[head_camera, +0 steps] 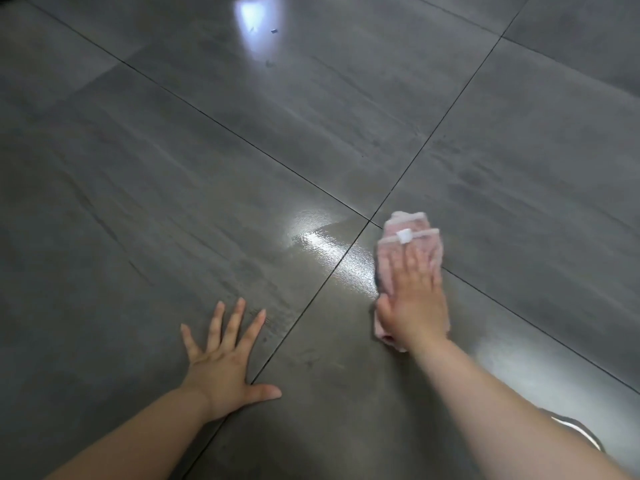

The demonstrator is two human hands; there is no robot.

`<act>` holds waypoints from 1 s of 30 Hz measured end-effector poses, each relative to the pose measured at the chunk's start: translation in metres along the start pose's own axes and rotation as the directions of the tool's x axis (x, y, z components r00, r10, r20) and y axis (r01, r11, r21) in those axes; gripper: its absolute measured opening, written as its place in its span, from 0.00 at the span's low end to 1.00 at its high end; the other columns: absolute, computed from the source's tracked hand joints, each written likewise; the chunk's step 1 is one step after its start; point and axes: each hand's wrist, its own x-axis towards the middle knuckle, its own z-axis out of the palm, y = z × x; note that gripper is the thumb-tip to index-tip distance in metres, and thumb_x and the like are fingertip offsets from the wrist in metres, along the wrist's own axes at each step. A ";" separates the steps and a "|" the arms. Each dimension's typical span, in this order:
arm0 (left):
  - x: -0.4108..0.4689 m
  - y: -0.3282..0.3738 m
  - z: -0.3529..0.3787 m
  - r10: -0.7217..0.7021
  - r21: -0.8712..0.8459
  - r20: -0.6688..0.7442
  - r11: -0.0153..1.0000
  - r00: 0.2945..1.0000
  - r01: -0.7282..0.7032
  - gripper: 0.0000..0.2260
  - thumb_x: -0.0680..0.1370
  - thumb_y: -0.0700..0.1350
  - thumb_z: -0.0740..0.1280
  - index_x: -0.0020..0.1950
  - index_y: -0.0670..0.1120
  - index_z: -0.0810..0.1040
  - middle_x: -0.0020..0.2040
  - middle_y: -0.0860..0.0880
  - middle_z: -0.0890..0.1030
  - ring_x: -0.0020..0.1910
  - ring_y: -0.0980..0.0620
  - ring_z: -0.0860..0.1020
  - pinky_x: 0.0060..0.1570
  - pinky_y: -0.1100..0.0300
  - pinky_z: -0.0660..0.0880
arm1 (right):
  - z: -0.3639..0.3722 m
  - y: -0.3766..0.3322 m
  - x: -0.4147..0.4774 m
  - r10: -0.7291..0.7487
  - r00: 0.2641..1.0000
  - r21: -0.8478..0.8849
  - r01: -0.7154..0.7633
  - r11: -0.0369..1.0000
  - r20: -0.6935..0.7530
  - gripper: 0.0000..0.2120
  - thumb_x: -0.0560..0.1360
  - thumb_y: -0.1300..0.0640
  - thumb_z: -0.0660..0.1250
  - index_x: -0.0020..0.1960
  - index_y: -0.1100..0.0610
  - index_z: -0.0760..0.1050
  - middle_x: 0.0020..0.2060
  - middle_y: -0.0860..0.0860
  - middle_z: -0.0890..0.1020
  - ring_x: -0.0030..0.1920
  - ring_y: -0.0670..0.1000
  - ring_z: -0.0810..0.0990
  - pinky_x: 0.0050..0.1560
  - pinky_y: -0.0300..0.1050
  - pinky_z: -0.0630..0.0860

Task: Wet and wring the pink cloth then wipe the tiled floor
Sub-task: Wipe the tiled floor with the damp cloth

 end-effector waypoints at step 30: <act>0.032 -0.039 0.010 -0.206 -0.248 -0.553 0.966 0.807 0.077 0.33 0.76 0.62 0.38 0.65 0.39 0.65 0.64 0.36 0.74 0.65 0.46 0.61 0.71 0.65 0.34 | 0.022 -0.025 0.079 -0.349 0.930 -0.084 0.360 0.929 0.118 0.32 0.63 0.47 0.52 0.66 0.53 0.69 0.64 0.58 0.76 0.67 0.56 0.66 0.56 0.54 0.73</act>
